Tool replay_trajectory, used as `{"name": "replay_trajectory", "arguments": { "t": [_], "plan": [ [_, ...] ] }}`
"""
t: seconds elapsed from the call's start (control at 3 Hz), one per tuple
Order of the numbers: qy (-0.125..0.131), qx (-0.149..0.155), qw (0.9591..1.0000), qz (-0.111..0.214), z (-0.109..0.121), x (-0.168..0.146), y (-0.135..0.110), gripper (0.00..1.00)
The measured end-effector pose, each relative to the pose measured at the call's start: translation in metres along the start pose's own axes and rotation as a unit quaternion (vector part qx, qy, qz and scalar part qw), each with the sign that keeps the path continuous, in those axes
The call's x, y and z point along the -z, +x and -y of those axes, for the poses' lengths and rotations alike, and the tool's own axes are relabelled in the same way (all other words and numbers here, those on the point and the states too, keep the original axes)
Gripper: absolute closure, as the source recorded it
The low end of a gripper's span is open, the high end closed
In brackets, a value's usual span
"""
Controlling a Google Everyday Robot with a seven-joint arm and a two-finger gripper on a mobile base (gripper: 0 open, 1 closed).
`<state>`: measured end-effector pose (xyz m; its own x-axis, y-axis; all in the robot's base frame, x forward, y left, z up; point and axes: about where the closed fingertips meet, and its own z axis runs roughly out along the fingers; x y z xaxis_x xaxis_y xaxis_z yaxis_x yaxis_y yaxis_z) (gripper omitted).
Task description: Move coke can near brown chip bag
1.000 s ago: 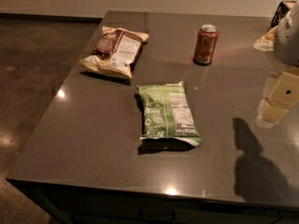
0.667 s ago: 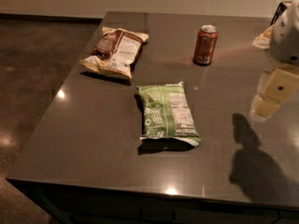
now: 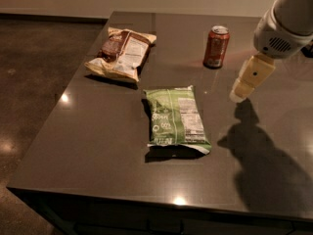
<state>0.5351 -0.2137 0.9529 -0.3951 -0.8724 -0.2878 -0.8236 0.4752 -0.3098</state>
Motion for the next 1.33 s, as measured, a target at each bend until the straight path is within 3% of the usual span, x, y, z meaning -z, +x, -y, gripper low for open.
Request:
{"name": "replay_trajectory", "arguments": {
  "t": [0.33, 0.67, 1.0, 1.33],
  "plan": [
    [0.023, -0.070, 0.9972, 0.012, 0.041, -0.027, -0.010, 0.00],
    [0.036, -0.136, 0.9897, 0.027, 0.078, -0.050, -0.014, 0.00],
    [0.046, -0.192, 0.9796, 0.035, 0.112, -0.080, -0.018, 0.00],
    [0.051, -0.228, 0.9709, 0.054, 0.136, -0.104, -0.030, 0.00]
  ]
}}
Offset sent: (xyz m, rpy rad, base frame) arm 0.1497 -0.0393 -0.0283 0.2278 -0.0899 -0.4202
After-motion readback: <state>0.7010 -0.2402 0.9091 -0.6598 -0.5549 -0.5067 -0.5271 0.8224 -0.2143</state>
